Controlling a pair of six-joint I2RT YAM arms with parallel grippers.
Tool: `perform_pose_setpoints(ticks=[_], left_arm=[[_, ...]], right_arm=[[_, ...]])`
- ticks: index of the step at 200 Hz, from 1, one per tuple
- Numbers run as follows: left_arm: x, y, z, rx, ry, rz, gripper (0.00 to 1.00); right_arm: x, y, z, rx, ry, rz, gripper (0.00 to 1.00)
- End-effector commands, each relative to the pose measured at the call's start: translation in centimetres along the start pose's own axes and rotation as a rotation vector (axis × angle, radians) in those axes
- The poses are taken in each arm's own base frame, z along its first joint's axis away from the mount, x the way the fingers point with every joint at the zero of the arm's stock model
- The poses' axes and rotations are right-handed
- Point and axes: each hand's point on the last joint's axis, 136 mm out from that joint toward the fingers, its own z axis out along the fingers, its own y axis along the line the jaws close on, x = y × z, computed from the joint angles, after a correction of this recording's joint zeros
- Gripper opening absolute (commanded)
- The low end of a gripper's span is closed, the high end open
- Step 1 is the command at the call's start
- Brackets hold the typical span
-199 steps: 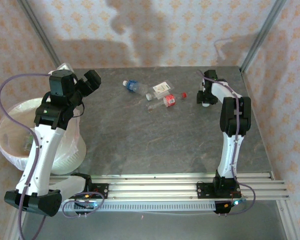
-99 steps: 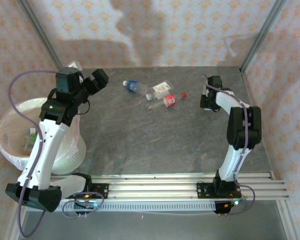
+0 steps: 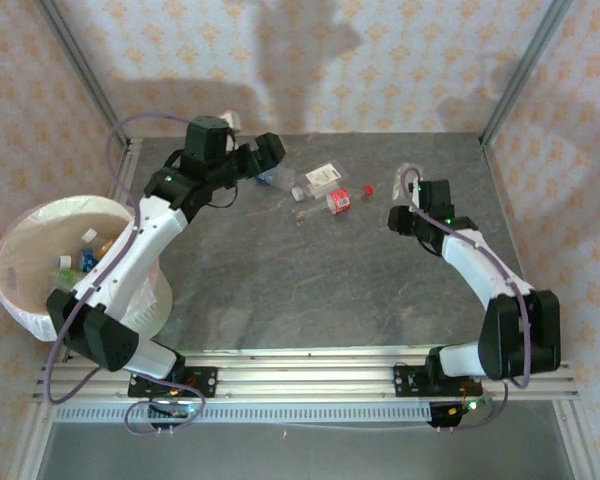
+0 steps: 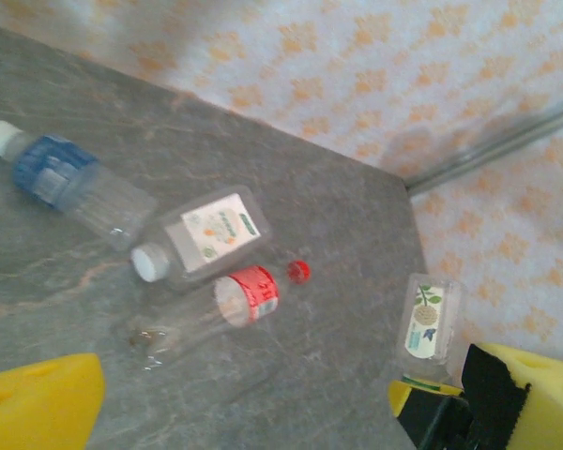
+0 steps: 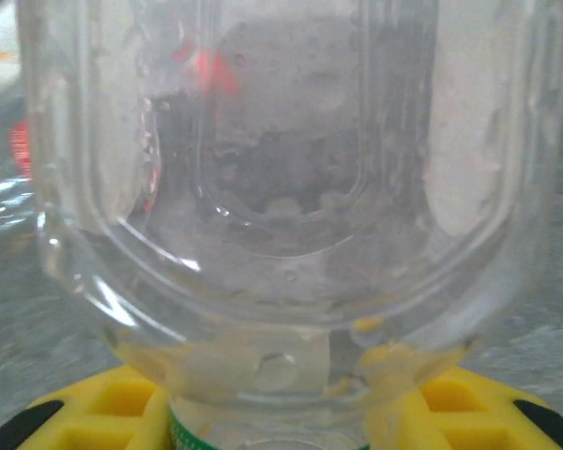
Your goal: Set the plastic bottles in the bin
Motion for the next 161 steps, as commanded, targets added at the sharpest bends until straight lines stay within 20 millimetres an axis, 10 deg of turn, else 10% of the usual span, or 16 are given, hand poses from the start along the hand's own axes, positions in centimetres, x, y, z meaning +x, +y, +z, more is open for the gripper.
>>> perform_pose_setpoints(ticks=[1, 77, 161], left_arm=[[-0.1, -4.0, 0.7, 0.109, 0.015, 0.054, 1.0], [6.3, -9.1, 8.1, 0.19, 0.241, 0.109, 1.0], [8.6, -10.8, 9.3, 0.264, 0.307, 0.101, 1.0]], right_arm=[[-1.8, 3.9, -2.0, -0.179, -0.125, -0.016, 0.18], [-0.9, 9.9, -5.2, -0.427, -0.193, -0.138, 0.16], [-1.0, 13.0, -6.7, -0.58, -0.201, -0.179, 0.15]])
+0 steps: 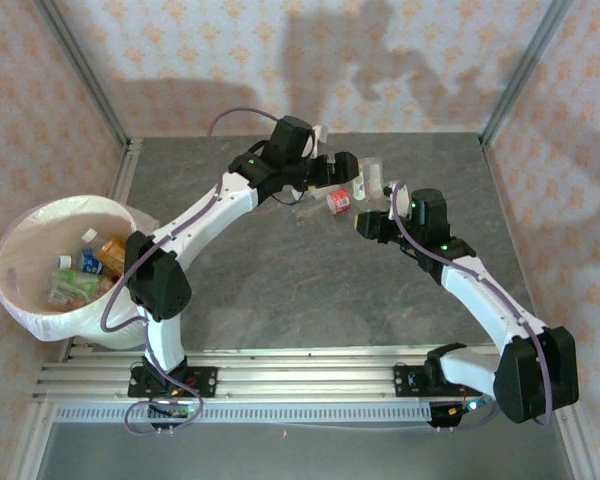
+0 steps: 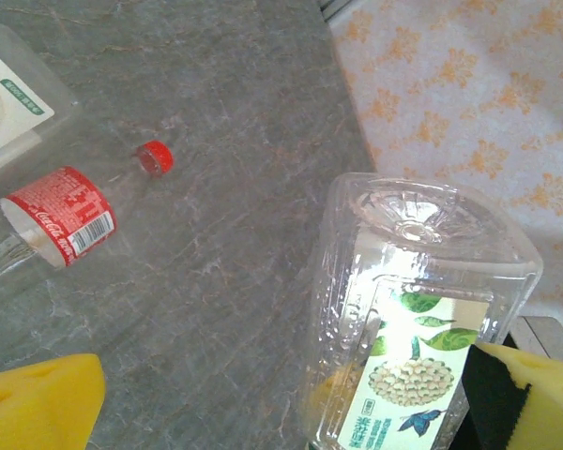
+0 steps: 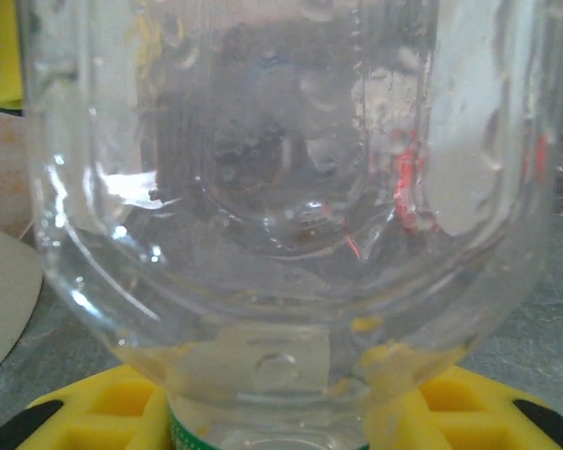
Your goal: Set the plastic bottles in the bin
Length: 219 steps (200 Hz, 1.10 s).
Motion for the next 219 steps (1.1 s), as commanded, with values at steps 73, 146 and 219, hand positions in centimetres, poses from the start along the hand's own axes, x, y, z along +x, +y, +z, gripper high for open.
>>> perform_pose_setpoints(ticks=[73, 146, 219], left_arm=[[-0.3, -4.2, -0.3, 0.154, -0.003, 0.074, 1.0], [1.1, -1.3, 1.4, -0.105, 0.03, 0.175, 0.88], [0.8, -1.5, 1.3, -0.108, 0.007, 0.149, 0.52]], right_arm=[[-3.0, 4.2, 0.0, -0.174, -0.057, -0.052, 0.15], [-2.6, 5.8, 0.7, -0.195, 0.009, -0.082, 0.15], [-2.6, 6.5, 0.3, -0.213, 0.03, -0.111, 0.2]])
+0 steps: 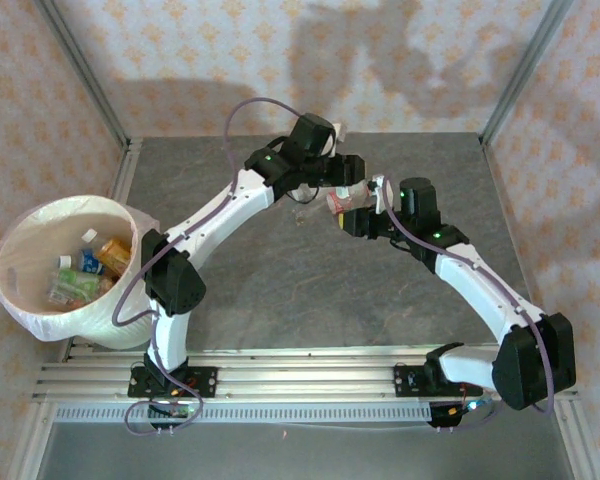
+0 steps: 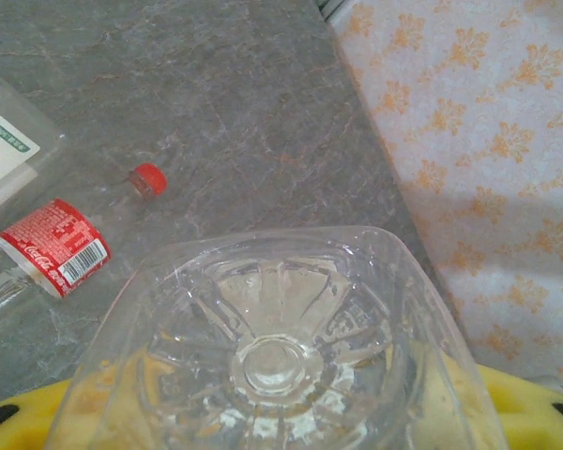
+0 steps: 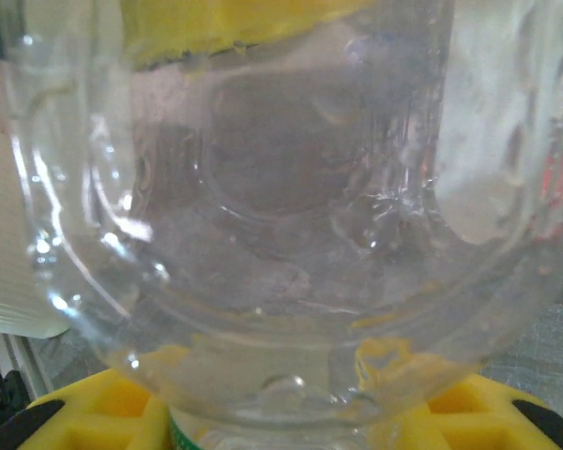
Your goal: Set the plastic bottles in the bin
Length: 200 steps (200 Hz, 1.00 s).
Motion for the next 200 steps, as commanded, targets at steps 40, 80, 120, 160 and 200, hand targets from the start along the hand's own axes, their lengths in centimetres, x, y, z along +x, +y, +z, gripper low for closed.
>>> perform_pose_setpoints(ticks=[40, 80, 120, 160, 200], left_arm=[[-0.5, 1.5, -1.4, -0.051, -0.04, -0.015, 0.46], [-2.6, 3.2, -4.6, -0.075, -0.152, -0.074, 0.44], [-3.8, 5.7, -7.7, -0.164, -0.216, -0.074, 0.44], [-4.6, 7.5, -13.4, -0.34, -0.296, 0.014, 0.43], [-5.3, 9.4, -21.1, -0.534, -0.413, 0.075, 0.43]], right_arm=[[-2.6, 1.2, -0.8, 0.003, -0.073, -0.058, 0.64], [-2.7, 1.2, -1.7, 0.034, -0.091, -0.083, 0.99], [-3.2, 0.7, -2.3, 0.088, -0.115, -0.105, 0.99], [-4.4, -2.2, -3.1, 0.27, -0.169, -0.073, 0.99], [-5.7, -6.3, -4.9, 0.522, -0.25, -0.011, 0.99]])
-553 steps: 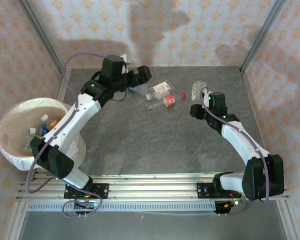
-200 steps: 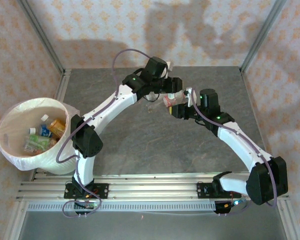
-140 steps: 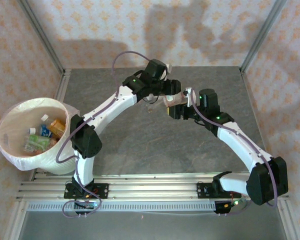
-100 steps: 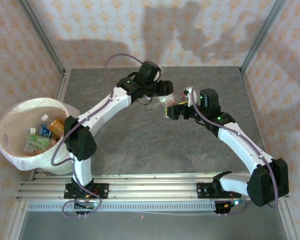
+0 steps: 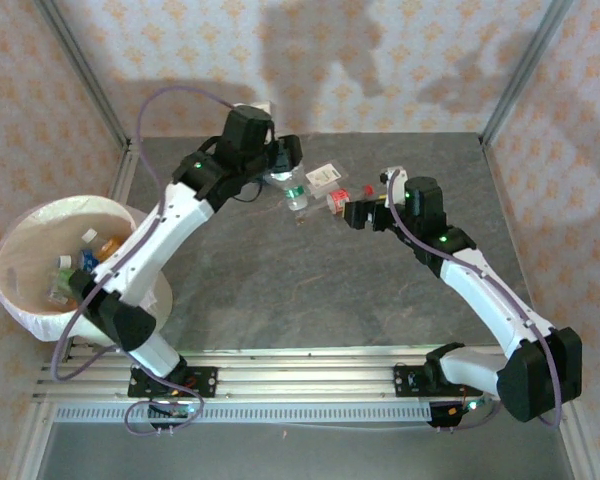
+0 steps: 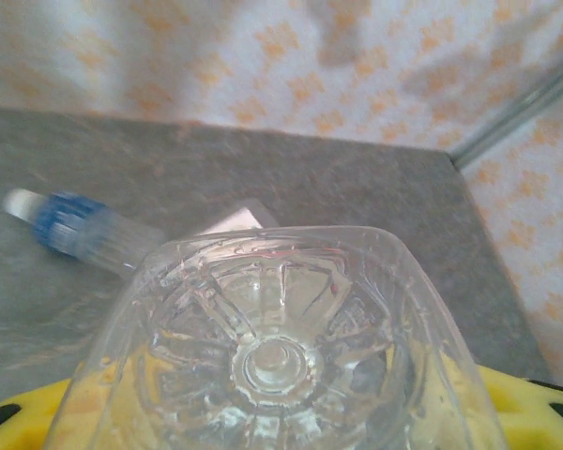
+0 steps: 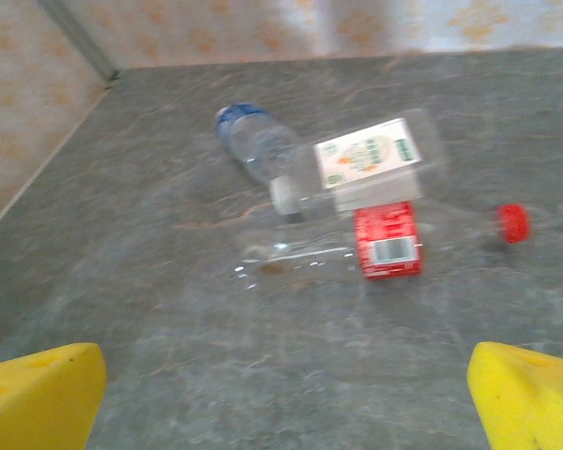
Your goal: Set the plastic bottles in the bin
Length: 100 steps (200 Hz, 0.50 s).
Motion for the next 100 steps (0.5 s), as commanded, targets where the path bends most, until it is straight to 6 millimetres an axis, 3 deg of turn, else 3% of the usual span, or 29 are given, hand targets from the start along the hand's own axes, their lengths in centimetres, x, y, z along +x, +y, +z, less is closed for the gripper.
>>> perform_pose_setpoints(ticks=[1, 34, 71, 100], left_arm=[[-2.0, 4.3, -4.4, -0.19, -0.096, 0.079, 0.43], [-4.5, 7.5, -10.2, -0.344, -0.217, 0.113, 0.43], [-6.8, 9.2, -17.2, -0.409, -0.349, 0.118, 0.43], [-7.7, 13.0, -21.5, -0.63, -0.401, 0.126, 0.45]], right_arm=[[-2.7, -3.0, -1.0, 0.204, -0.099, 0.036, 0.99], [-3.3, -5.1, -1.3, 0.325, -0.138, 0.081, 0.99], [-3.2, -5.9, -1.3, 0.366, -0.143, 0.123, 0.99], [-2.6, -6.5, -0.4, 0.393, -0.123, 0.144, 0.99]])
